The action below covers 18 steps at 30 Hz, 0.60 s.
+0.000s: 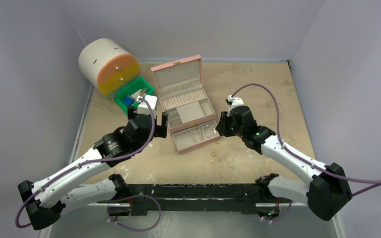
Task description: Organize the mixed jewelry
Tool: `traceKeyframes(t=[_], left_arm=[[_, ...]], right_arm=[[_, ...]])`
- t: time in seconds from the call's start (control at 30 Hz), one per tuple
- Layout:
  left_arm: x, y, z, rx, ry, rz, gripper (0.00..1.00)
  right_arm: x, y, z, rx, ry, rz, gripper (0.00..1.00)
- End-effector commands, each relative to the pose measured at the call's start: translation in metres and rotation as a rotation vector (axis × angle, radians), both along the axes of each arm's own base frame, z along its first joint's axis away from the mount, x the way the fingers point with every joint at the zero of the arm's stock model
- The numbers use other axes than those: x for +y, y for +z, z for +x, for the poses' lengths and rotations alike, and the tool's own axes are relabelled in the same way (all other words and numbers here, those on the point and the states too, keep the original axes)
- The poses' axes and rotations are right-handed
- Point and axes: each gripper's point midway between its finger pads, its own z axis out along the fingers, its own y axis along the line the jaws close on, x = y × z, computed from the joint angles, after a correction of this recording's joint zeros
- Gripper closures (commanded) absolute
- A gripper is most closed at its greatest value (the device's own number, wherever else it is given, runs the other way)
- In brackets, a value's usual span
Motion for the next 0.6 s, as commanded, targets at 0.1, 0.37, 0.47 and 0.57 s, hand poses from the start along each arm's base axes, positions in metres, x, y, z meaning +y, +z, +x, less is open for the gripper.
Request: traceKeyframes(t=[0.1, 0.37, 0.47, 0.57], left_arm=[[-0.004, 0.024, 0.005, -0.049, 0.005, -0.044, 0.07], [-0.003, 0.025, 0.004, -0.052, 0.008, -0.045, 0.07], [-0.001, 0.026, 0.004, -0.056, 0.013, -0.049, 0.07], [-0.001, 0.026, 0.004, -0.057, 0.014, -0.049, 0.07]], right_arm=[[0.018, -0.017, -0.035, 0.121, 0.064, 0.111, 0.71], [0.053, -0.042, -0.055, 0.159, 0.068, 0.168, 0.71], [0.062, -0.042, -0.055, 0.113, 0.055, 0.192, 0.70], [0.068, -0.045, -0.053, 0.090, 0.048, 0.183, 0.69]])
